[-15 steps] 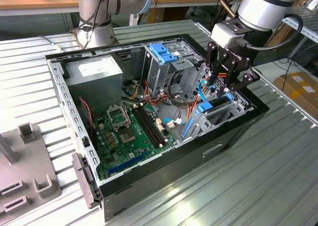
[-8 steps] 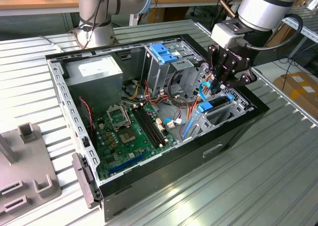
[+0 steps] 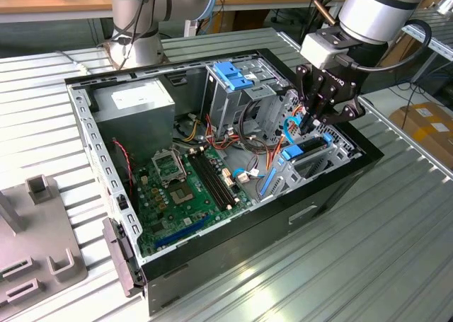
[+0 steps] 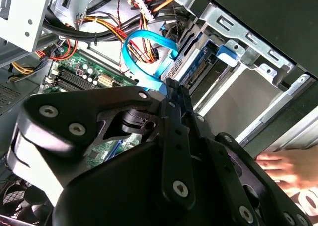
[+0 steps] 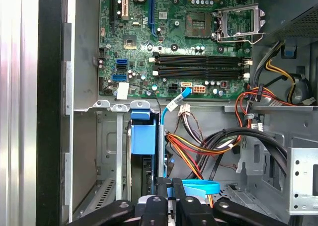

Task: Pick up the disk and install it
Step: 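Insert the first disk wire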

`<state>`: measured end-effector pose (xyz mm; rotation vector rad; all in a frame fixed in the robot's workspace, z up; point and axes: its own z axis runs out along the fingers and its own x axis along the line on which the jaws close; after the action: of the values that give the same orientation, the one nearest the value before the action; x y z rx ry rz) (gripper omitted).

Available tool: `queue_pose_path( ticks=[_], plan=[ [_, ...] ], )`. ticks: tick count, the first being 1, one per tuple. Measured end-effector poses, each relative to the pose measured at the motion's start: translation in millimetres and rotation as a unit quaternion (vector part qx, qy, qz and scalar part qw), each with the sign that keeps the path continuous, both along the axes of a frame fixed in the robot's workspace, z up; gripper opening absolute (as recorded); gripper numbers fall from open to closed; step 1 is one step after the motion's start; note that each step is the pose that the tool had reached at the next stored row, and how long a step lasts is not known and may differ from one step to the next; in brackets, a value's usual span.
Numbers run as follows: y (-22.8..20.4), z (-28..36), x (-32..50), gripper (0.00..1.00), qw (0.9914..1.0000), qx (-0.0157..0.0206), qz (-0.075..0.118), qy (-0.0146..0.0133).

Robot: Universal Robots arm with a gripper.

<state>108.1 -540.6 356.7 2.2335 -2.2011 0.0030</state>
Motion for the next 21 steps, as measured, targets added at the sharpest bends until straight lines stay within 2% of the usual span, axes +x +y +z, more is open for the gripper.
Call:
queue_pose_path(
  ticks=[2,3,4,8,13,19,21],
  plan=[
    [-0.1,0.0,0.0,0.16,1.00000,0.0000,0.000,0.0005],
    [-0.1,0.0,1.2,0.16,1.00000,0.0000,0.000,0.0020],
    [0.0,0.0,2.7,0.16,0.99999,-0.0001,0.000,0.0053],
    [-1.2,-0.2,2.6,0.16,0.99999,0.0000,0.000,0.0054],
    [-8.4,-0.4,2.1,0.16,0.99999,-0.0001,0.000,0.0054],
    [-9.1,-0.4,2.1,0.16,0.99999,-0.0001,0.000,0.0054],
    [-9.1,-0.4,2.1,0.16,0.99997,-0.0001,0.000,0.0083]
  ],
)
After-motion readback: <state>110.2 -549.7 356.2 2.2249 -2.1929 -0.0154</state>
